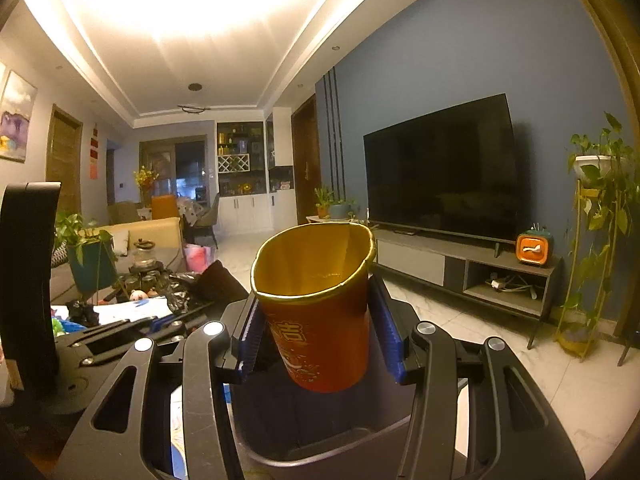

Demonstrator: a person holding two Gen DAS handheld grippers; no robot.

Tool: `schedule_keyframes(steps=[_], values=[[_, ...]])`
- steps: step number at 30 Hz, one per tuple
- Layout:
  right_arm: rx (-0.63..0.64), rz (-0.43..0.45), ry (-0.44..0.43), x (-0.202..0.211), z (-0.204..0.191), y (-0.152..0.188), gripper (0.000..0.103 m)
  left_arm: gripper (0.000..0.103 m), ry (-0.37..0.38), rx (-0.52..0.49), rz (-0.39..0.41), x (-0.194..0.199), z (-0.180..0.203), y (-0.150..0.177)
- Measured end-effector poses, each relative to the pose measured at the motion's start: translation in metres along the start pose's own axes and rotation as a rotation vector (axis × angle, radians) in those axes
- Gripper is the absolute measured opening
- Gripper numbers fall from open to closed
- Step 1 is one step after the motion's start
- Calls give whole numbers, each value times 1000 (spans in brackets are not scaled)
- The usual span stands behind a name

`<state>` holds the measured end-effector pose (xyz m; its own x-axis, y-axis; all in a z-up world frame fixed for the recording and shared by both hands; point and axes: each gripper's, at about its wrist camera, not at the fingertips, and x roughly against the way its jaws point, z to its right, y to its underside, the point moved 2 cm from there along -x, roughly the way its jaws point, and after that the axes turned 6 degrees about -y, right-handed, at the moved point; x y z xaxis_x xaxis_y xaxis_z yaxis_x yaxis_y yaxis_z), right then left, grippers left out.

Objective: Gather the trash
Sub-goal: 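Carry the black bag and red-gold cup to the grey bin and release both, then move both open tools back over the trash on the table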

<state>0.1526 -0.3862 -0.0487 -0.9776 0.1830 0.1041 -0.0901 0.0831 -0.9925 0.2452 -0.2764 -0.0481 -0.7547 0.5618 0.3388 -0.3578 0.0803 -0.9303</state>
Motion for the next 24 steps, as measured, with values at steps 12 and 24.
schedule_keyframes(steps=[12,24], values=[[-16,-29,-15,-20,3,-3,53,69,-29,-51,-16,-6,-2,14],[-9,-30,-19,-19,-1,-3,75,81,-228,17,9,35,-44,21]])
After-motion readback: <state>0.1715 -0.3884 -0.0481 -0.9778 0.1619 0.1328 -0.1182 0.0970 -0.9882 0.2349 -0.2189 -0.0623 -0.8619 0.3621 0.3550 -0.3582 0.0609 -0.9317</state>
